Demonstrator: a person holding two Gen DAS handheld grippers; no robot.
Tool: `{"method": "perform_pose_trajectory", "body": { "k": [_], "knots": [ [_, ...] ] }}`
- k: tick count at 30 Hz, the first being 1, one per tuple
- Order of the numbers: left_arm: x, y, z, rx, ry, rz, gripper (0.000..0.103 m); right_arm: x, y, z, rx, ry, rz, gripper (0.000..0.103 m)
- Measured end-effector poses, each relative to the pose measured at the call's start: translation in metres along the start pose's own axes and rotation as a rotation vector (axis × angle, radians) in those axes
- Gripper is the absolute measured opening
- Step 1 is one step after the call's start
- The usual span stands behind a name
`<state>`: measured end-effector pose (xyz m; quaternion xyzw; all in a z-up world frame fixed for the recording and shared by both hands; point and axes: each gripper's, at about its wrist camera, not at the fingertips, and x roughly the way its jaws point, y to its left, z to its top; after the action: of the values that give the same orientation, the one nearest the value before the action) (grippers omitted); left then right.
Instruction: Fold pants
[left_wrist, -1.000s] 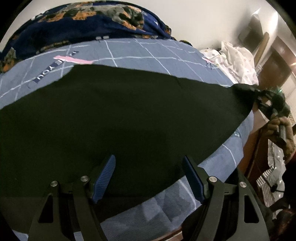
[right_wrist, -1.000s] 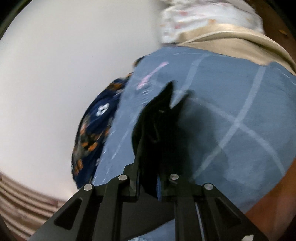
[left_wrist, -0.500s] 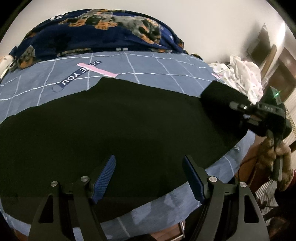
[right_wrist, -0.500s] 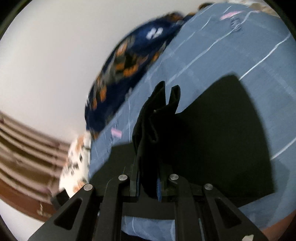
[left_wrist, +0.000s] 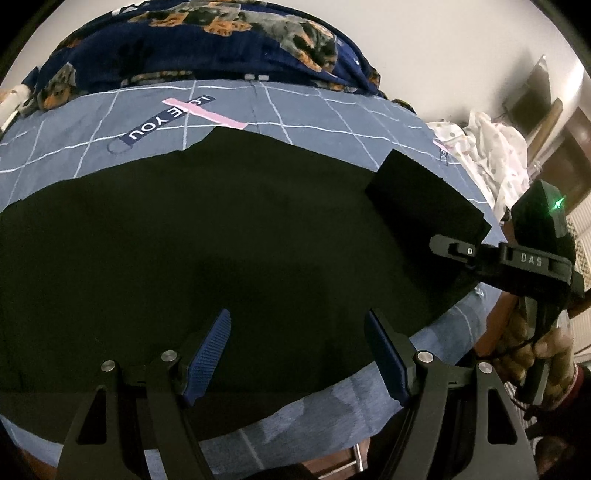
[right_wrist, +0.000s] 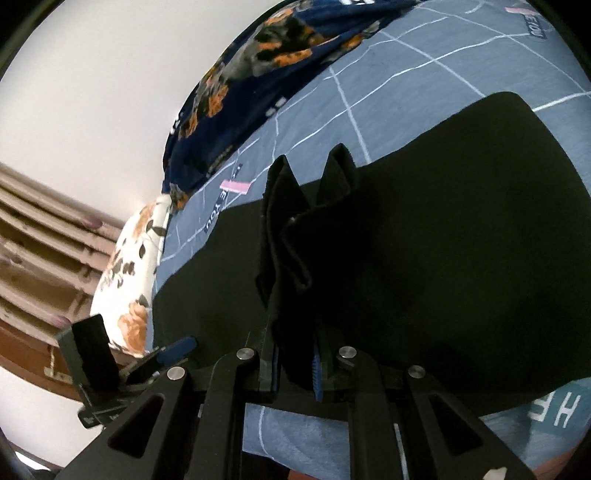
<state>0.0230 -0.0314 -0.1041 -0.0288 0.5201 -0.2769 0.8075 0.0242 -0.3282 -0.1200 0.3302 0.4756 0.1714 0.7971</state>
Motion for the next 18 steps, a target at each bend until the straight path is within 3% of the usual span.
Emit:
{"method": "perform_pose_trajectory", "body": {
  "k": [18],
  "knots": [
    [0.002, 0.006, 0.001, -0.017, 0.006, 0.009, 0.075, 0.013, 0.016, -0.008, -0.063, 0.014, -0.04, 0.016]
  ]
}}
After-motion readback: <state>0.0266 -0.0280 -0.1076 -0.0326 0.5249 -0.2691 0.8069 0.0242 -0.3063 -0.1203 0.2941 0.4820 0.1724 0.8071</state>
